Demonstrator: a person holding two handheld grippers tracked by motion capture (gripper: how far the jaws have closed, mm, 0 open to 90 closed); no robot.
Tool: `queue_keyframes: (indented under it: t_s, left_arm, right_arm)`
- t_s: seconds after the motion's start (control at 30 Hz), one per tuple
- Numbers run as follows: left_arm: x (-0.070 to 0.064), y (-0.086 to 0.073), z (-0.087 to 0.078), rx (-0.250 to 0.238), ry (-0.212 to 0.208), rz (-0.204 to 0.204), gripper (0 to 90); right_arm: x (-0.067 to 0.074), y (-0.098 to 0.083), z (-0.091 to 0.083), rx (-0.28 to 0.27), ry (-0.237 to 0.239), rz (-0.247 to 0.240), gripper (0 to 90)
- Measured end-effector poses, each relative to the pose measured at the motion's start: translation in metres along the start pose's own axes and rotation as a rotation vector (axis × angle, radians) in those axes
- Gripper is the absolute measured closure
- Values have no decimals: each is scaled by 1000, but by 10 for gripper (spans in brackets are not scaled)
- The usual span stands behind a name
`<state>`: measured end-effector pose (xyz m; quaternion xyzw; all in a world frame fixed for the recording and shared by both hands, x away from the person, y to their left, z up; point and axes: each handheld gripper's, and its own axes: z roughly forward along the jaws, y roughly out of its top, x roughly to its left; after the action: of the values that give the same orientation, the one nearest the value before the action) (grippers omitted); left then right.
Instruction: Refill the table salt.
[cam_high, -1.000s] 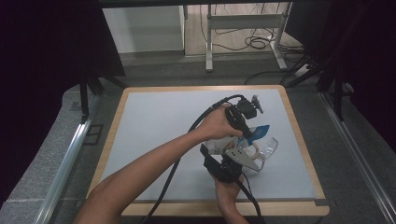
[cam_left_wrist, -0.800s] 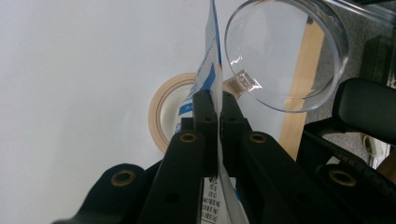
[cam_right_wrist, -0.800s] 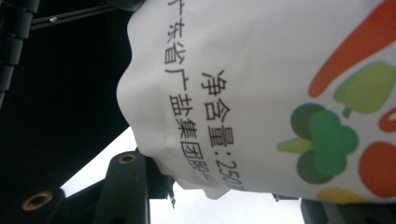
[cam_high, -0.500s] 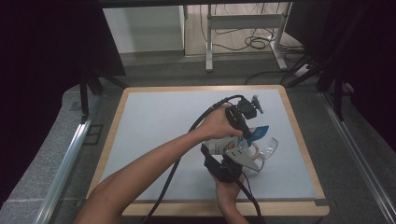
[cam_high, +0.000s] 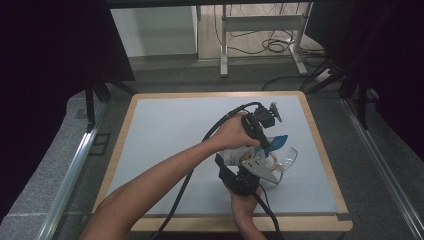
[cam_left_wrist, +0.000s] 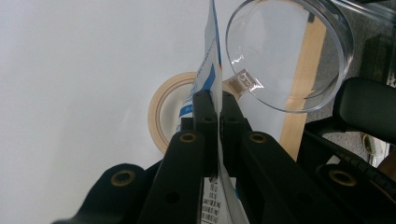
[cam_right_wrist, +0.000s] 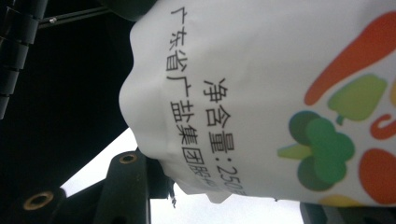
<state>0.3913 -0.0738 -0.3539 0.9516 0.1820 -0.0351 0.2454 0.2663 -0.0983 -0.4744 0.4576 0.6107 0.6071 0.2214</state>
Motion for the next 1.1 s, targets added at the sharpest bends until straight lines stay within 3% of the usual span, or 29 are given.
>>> queue_keyframes:
  t_s: [1.1]
  left_arm:
    - [-1, 0, -4, 0, 4, 0, 897]
  right_arm:
    - [1, 5, 0, -13, 0, -8, 535]
